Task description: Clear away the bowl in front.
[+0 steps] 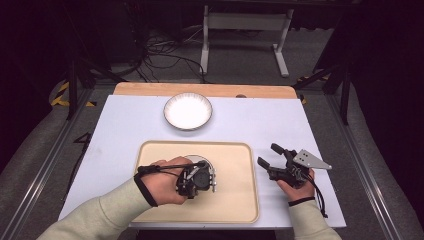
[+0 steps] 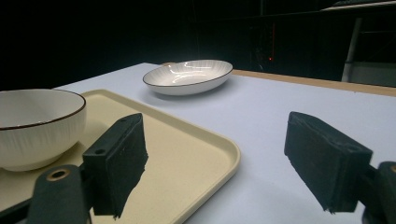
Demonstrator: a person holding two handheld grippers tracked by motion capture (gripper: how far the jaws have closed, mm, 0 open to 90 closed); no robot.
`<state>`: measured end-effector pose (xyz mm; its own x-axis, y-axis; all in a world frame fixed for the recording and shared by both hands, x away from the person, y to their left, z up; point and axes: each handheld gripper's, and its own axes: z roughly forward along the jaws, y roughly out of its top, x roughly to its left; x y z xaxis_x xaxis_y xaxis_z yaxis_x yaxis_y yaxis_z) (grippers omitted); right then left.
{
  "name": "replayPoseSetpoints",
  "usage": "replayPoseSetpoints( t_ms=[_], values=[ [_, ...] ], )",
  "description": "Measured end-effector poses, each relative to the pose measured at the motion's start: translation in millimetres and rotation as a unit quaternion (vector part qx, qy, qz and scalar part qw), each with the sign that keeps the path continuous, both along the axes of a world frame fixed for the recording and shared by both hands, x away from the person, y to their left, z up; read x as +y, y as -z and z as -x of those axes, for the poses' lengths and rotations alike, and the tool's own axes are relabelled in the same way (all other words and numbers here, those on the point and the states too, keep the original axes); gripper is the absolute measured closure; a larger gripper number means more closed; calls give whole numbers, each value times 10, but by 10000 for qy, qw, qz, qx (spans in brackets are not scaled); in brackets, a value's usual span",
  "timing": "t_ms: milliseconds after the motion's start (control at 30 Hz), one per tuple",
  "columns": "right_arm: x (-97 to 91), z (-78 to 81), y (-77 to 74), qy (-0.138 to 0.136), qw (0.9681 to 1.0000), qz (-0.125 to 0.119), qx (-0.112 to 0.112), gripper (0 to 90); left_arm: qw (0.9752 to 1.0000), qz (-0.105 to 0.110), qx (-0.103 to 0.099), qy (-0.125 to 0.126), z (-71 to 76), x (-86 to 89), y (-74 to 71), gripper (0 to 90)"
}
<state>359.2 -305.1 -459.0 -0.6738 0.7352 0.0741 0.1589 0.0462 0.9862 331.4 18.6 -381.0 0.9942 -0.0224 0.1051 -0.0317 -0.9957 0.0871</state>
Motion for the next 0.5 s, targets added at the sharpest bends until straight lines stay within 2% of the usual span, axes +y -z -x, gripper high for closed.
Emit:
replayPoseSetpoints(
  t_ms=[200,400,500],
  values=[
    [-1,0,0,0,10000,-2,-1,214,10000,3,-11,11,14,2,21,827],
    [-1,0,0,0,10000,-2,-2,213,10000,-46,62,18,19,4,46,837],
    [0,1,0,2,10000,-3,-3,213,9999,0,115,-32,12,15,56,839]
  ],
)
